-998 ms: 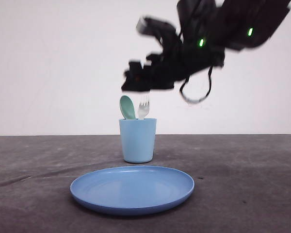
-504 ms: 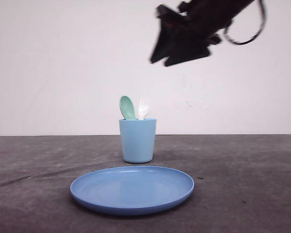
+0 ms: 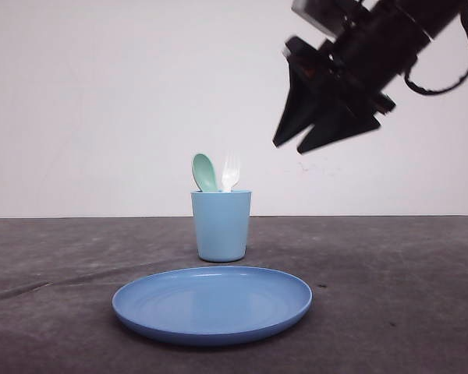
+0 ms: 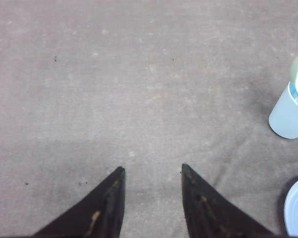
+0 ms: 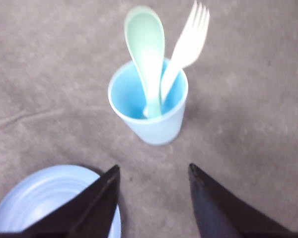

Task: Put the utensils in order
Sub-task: 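Lower the right gripper onto the cup rim and grasp the cup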

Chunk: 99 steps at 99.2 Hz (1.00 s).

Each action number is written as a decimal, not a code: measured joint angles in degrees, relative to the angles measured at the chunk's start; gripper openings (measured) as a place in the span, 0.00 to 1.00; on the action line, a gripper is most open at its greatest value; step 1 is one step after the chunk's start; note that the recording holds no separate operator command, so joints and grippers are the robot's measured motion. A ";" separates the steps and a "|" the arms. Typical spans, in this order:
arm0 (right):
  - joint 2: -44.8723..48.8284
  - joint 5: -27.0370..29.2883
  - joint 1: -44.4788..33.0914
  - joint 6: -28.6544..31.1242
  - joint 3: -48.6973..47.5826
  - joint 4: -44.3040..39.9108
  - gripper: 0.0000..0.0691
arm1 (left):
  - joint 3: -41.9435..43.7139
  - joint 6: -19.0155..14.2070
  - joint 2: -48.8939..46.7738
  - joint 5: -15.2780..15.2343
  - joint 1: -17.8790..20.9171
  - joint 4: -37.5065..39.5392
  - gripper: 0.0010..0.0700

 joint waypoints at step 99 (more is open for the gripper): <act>20.09 0.04 4.57 4.48 -0.24 27.10 0.99 | 0.00 0.00 1.40 0.02 0.00 0.24 0.27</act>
